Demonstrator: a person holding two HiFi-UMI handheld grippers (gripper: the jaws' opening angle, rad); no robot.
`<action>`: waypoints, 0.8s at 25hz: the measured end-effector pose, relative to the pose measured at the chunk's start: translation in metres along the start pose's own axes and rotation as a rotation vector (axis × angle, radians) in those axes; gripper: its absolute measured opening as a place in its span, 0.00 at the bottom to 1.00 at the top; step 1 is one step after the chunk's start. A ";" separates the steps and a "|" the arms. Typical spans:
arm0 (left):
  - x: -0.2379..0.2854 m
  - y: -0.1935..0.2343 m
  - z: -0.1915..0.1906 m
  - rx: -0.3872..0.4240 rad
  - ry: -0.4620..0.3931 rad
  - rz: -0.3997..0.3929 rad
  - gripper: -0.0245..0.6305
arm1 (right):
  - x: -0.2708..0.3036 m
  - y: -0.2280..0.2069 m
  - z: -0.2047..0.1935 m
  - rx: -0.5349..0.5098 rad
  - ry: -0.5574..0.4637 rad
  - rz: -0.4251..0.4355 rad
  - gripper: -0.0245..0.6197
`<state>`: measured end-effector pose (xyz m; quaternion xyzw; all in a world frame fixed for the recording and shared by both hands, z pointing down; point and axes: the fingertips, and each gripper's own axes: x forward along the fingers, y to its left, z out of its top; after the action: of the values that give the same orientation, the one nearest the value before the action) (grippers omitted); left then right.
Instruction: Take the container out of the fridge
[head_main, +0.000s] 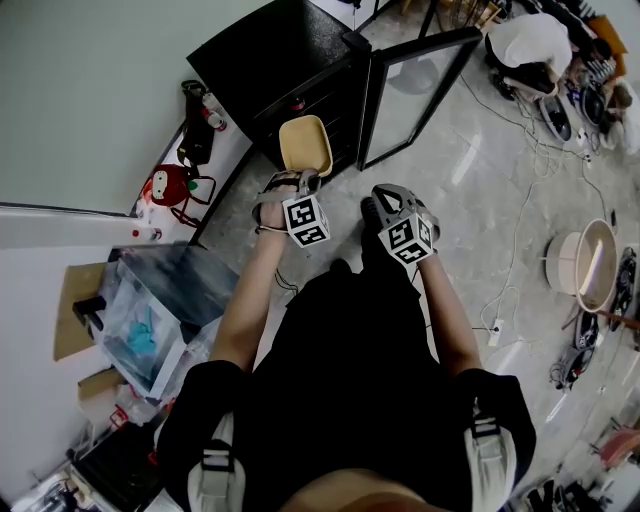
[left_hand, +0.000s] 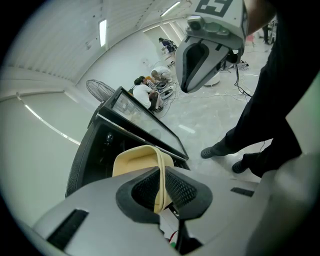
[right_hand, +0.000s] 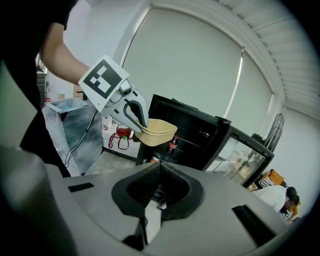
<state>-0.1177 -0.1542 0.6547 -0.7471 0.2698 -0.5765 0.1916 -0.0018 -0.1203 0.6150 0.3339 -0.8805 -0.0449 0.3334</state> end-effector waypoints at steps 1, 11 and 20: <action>-0.002 -0.003 0.001 0.003 -0.003 -0.003 0.11 | -0.002 0.002 0.000 0.000 0.000 -0.002 0.04; -0.024 -0.021 -0.006 0.021 -0.011 -0.007 0.11 | -0.010 0.016 0.011 -0.018 -0.005 -0.016 0.04; -0.023 -0.036 -0.003 0.028 -0.014 -0.024 0.11 | -0.022 0.006 0.010 -0.047 0.006 -0.025 0.04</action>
<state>-0.1181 -0.1111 0.6594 -0.7514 0.2515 -0.5773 0.1970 0.0008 -0.1037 0.5970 0.3371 -0.8741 -0.0685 0.3430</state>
